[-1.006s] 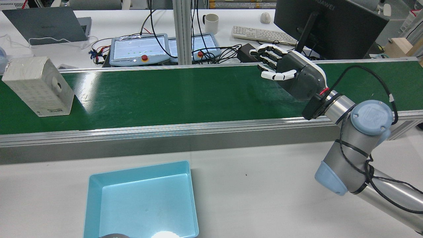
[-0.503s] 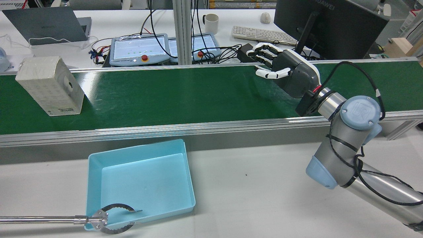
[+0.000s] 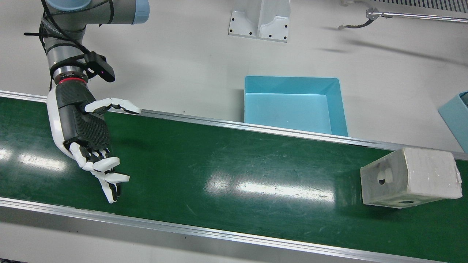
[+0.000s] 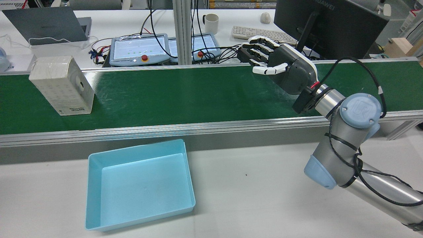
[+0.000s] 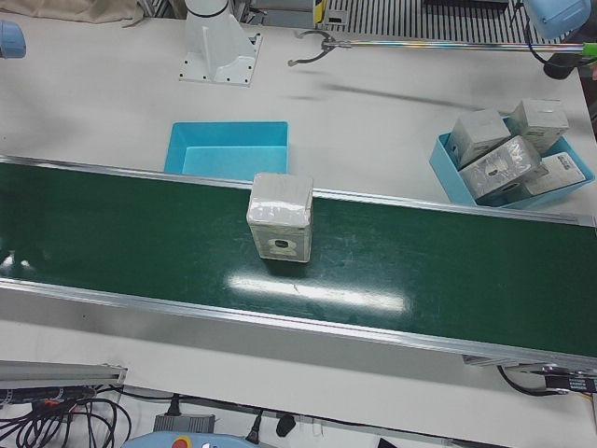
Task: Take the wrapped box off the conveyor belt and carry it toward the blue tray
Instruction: 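Lower the open right hand toward the belt surface, facing the oncoming box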
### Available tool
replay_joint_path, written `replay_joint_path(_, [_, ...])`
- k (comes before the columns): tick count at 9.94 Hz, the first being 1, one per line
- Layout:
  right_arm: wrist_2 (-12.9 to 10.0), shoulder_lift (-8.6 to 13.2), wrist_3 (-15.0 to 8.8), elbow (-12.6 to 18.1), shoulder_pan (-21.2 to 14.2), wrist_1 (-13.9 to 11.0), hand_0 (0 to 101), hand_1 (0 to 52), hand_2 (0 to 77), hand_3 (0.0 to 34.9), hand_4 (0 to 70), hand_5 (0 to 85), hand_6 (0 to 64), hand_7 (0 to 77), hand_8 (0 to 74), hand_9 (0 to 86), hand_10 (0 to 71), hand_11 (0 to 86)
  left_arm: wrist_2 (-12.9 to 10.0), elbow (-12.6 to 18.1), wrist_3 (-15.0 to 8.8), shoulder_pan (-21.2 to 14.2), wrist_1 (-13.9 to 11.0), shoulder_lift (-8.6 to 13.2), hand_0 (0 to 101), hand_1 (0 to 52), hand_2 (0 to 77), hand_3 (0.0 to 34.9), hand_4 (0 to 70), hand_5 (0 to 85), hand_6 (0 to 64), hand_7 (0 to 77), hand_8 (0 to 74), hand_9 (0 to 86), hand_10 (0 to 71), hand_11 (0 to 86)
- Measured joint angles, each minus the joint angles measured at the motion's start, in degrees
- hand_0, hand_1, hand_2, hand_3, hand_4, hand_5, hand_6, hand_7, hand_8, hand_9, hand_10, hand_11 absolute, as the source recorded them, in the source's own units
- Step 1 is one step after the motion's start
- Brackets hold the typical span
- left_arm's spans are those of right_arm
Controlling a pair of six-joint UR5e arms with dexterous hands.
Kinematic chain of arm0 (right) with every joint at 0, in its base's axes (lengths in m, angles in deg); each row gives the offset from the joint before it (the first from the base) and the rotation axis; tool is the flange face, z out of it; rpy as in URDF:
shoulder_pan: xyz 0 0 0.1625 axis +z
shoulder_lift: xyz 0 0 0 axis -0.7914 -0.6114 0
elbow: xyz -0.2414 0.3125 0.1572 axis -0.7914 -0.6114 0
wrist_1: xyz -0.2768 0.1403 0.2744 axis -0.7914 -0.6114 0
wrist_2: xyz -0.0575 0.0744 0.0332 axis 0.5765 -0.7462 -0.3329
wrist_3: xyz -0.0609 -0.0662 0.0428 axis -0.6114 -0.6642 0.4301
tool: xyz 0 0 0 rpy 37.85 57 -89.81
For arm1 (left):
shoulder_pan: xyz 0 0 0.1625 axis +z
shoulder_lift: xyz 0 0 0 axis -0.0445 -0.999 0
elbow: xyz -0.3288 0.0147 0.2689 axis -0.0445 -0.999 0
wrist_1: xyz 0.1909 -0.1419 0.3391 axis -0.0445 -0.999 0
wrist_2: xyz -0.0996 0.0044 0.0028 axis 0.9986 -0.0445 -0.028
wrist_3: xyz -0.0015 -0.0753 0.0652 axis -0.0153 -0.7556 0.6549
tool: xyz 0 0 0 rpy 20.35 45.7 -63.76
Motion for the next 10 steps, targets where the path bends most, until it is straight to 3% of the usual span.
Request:
replay_joint_path(4, [0.0, 2.2, -0.5, 0.3, -0.6, -0.1, 50, 19.1, 28.4, 20.3, 13.6, 37.6, 5.5, 28.4, 1.6, 7.6, 0.0, 1.6, 0.0, 0.0, 0.0, 0.0, 0.0, 0.0, 0, 0.0, 0.5, 0.0, 0.0, 1.1, 0.0, 0.0, 0.0, 0.0, 0.5, 0.0])
replay_joint_path(5, [0.0, 2.8, -1.0, 0.2, -0.8, -0.2, 50, 19.1, 28.4, 22.9, 10.9, 38.2, 5.5, 30.0, 1.6, 8.7, 0.0, 1.6, 0.0, 0.0, 0.0, 0.0, 0.0, 0.0, 0, 0.0, 1.1, 0.0, 0.0, 1.1, 0.0, 0.0, 0.0, 0.0, 0.5, 0.0])
replay_joint_path(8, [-0.4, 4.2, -2.5, 0.5, -1.9, -1.3, 51, 20.7, 27.8, 22.4, 14.7, 38.7, 7.1, 30.5, 2.2, 8.7, 0.0, 1.6, 0.0, 0.0, 0.0, 0.0, 0.0, 0.0, 0, 0.0, 0.5, 0.0, 0.0, 1.1, 0.0, 0.5, 0.0, 0.0, 0.5, 0.0])
replay_joint_path(9, [-0.4, 4.5, -2.6, 0.8, -2.2, -1.7, 51, 21.8, 28.4, 28.7, 6.0, 36.5, 3.3, 30.0, 1.1, 7.6, 0.0, 1.6, 0.0, 0.0, 0.0, 0.0, 0.0, 0.0, 0, 0.0, 0.5, 0.0, 0.0, 1.1, 0.0, 0.0, 0.0, 0.0, 0.0, 0.0])
replay_joint_path(10, [-0.3, 4.6, -2.6, 0.8, -2.4, -1.8, 51, 21.8, 28.4, 28.7, 6.0, 36.5, 3.3, 30.0, 1.1, 7.6, 0.0, 1.6, 0.0, 0.0, 0.0, 0.0, 0.0, 0.0, 0, 0.0, 0.5, 0.0, 0.0, 1.1, 0.0, 0.5, 0.0, 0.0, 0.5, 0.0])
